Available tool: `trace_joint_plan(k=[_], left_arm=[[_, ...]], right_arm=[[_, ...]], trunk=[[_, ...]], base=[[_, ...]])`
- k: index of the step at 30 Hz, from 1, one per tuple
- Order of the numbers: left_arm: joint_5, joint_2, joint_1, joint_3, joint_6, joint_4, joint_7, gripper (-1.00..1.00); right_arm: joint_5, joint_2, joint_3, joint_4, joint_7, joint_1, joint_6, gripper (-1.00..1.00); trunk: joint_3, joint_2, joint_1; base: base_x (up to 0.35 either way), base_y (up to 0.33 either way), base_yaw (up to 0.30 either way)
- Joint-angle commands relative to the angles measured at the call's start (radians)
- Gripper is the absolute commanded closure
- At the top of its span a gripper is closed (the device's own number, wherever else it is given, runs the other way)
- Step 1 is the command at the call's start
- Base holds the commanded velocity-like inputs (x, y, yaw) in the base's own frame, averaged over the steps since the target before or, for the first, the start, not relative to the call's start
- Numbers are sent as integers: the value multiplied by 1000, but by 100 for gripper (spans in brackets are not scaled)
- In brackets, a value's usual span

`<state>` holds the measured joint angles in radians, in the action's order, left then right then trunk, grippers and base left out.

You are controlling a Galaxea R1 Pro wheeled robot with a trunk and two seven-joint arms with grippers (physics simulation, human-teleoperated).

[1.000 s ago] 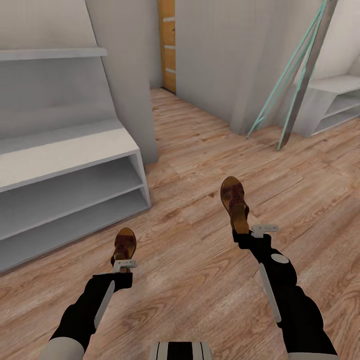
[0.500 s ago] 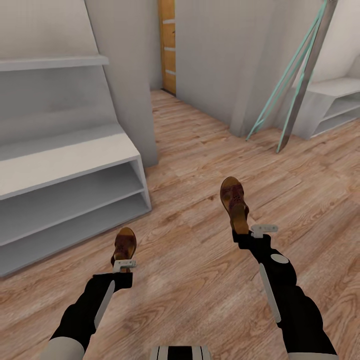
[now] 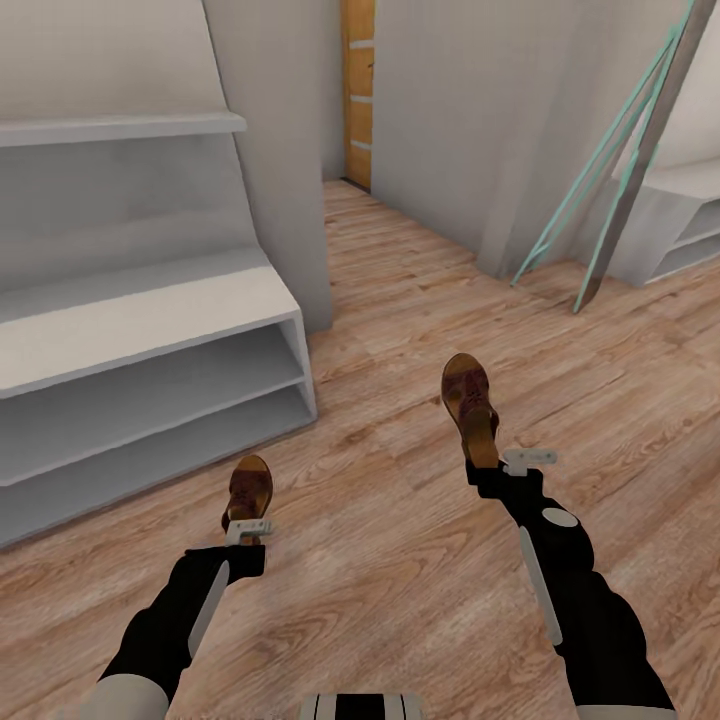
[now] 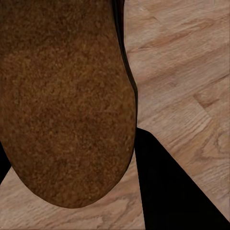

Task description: Pick up the two gym shoes and the two sandals from the corridor floor and place them onto the hallstand (shoe rack) in the corridor, making sure they are on the rack and not on the floor. Arrange them so the two gym shoes are next to each other and the two sandals are next to each other.

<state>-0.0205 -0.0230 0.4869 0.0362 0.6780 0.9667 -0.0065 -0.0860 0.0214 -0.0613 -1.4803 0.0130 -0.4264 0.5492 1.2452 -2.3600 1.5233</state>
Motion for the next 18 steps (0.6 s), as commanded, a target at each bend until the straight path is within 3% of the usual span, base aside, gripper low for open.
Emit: trace_joint_plan(k=[1,8,11,15,18], left_arm=[[4,-1,0,-1,0,0,-3,100],[4,0,0,-1,0,0,-3,100],[4,0,-1,-1,0,0,-3,100],[4,0,0,-2,0,0,-3,100],[4,0,0,-3,0,0,-3,100]], right_arm=[[4,0,0,0,0,0,0,100],[6,0,-1,0,3,2,-23,100],[7,0,-1,2,3,6,-125,100],[8,0,-2,30,1,47,-361,100],[8,0,-2,39,1,64,-431,100]], trunk=[[0,0,0],[1,0,0],[3,0,0],[7,0,0],[11,0,0]], base=[[0,0,275],[0,0,249],[0,0,187],[0,0,176],[0,0,162]])
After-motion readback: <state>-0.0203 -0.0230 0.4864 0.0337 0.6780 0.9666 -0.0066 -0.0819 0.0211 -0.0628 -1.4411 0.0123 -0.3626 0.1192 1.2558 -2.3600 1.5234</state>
